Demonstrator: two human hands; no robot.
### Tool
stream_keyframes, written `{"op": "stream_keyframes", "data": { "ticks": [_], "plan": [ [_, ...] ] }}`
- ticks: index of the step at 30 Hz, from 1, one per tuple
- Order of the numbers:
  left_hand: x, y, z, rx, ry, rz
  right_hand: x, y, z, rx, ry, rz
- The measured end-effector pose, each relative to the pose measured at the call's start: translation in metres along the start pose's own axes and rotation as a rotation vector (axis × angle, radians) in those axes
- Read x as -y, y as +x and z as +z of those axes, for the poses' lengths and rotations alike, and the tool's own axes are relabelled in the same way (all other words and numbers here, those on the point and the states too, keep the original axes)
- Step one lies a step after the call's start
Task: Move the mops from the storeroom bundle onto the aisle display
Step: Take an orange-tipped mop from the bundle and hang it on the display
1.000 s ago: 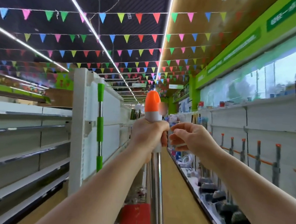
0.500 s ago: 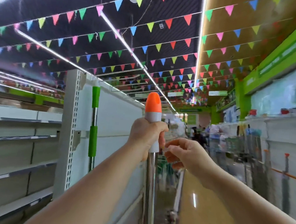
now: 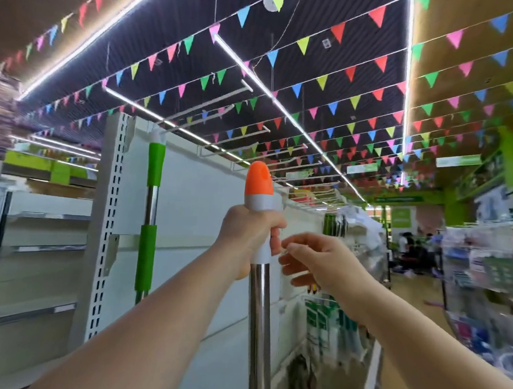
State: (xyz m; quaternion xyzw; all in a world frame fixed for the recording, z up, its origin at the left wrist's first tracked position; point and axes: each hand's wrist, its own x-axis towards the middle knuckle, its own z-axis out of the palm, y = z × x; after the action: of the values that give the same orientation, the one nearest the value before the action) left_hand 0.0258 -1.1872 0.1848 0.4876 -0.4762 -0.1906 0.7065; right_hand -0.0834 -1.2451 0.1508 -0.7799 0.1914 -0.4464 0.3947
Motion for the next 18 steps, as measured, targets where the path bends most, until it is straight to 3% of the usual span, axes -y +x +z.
{"op": "stream_keyframes", "data": {
  "ticks": [7,18],
  "plan": [
    [0.008,0.056,0.043,-0.048,0.054,0.015,-0.050,0.059,-0.037,0.094,0.062,-0.025],
    [0.027,0.126,0.088,-0.320,0.184,0.061,-0.108,0.134,-0.064,0.476,0.338,-0.147]
  ]
}}
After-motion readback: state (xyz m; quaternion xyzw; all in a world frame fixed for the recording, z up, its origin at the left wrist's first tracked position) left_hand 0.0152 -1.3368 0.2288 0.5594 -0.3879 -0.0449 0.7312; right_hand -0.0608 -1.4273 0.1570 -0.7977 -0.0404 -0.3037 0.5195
